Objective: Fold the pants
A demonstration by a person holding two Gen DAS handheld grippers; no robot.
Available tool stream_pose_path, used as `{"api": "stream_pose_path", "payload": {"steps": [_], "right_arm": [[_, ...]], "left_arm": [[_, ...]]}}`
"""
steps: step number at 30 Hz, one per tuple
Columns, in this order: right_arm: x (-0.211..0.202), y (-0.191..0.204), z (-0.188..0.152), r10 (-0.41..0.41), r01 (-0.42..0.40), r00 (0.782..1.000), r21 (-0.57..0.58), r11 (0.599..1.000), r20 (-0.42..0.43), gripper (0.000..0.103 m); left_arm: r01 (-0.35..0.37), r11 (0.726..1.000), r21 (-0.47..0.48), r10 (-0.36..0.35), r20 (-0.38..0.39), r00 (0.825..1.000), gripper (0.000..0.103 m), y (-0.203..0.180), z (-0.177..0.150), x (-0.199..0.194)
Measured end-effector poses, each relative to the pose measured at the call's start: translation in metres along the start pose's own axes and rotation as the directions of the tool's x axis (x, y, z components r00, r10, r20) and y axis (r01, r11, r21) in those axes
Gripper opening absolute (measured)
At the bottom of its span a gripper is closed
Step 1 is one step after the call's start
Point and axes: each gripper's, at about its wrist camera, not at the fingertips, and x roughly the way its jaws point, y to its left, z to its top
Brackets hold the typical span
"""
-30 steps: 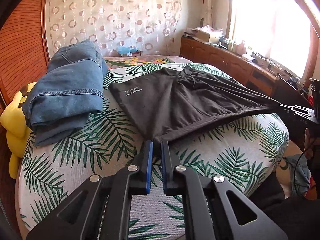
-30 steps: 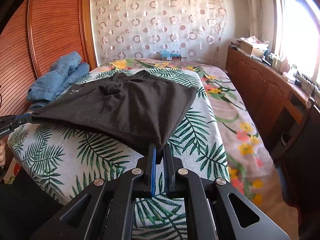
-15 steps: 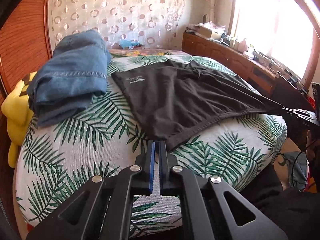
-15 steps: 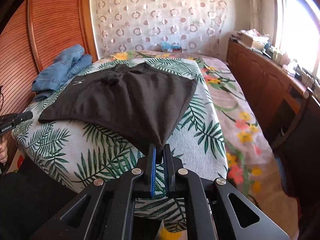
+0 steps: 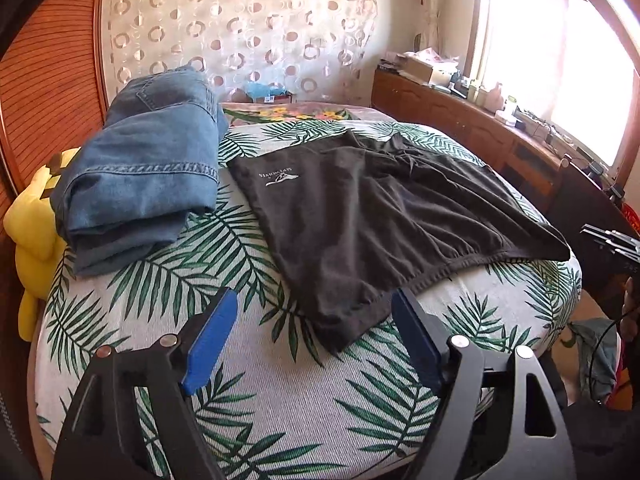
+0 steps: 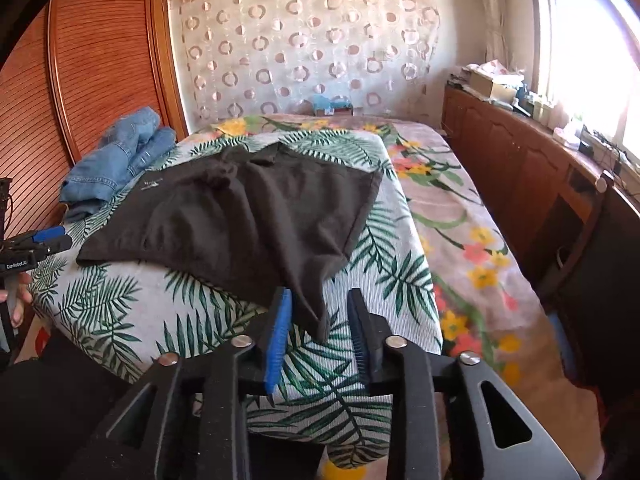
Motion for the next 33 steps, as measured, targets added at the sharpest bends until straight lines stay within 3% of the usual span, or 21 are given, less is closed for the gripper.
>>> {"api": "stream_pose_path", "payload": {"steps": [5,7,11,16,21,27,33], "right_arm": [[0.015,-0.003,0.005,0.002,-0.002,1.0,0.025,1.0,0.016,0.038],[0.021,-0.005,0.008,-0.004,0.003,1.0,0.03,1.0,0.02,0.039],[0.04,-0.013,0.021,-0.012,0.012,1.0,0.028,1.0,0.028,0.039],[0.086,-0.036,0.046,-0.015,0.015,1.0,0.023,1.0,0.005,0.039],[0.14,-0.055,0.08,0.038,-0.037,0.996,0.014,0.999,-0.082,0.039],[0.193,-0.073,0.103,0.012,-0.009,0.984,0.022,1.0,-0.177,0.039],[0.217,-0.081,0.117,0.032,-0.03,0.979,0.015,0.999,-0.202,0.024]], "left_arm": [[-0.013,1.0,-0.01,0.013,-0.019,1.0,0.079,0.002,0.001,0.008],[-0.009,1.0,-0.002,0.009,-0.049,0.999,0.068,0.001,0.0,0.014],[0.02,1.0,-0.013,-0.021,-0.09,0.996,0.059,0.001,-0.001,0.023],[0.017,1.0,-0.015,-0.019,-0.109,0.994,0.059,0.0,-0.002,0.03],[0.01,1.0,-0.005,-0.01,-0.114,0.993,0.059,-0.001,-0.004,0.033],[0.009,1.0,0.0,-0.009,-0.115,0.993,0.059,0.001,-0.007,0.032],[0.012,1.0,0.008,-0.011,-0.111,0.994,0.059,0.002,-0.007,0.032]]}}
